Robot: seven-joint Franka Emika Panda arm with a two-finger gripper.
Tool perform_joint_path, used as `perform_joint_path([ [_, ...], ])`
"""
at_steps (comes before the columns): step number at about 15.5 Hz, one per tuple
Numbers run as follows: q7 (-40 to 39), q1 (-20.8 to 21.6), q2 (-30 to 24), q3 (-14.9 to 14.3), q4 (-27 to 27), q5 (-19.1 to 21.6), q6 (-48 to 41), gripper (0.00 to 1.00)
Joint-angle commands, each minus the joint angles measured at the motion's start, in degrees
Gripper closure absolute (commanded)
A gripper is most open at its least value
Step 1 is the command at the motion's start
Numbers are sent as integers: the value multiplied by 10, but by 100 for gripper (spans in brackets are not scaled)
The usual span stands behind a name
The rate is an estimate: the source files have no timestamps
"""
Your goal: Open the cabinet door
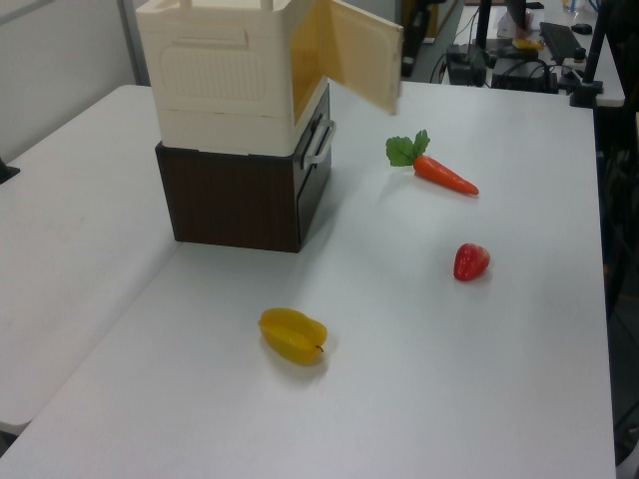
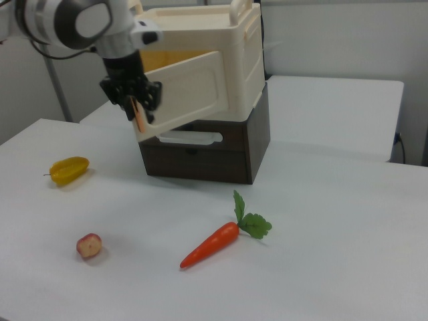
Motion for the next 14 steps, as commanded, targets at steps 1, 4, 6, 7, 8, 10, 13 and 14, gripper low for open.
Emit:
perform_joint_path([
  [1, -5, -39, -24, -3, -17, -6, -56, 0],
  [4, -4, -55, -30, -3, -17, -22, -122, 0],
  [6, 14, -55, -41, -2, -17, -62, -165, 0],
  [7, 35, -55, -46, -2, -17, -77, -180, 0],
  [8, 56, -54, -48, -2, -17, -88, -190, 0],
  [10, 59, -55, -55, -2, -17, -88, -189, 0],
  [13, 70, -52, -57, 0, -17, -91, -188, 0],
  [14, 71, -53, -57, 1, -17, -92, -187, 0],
])
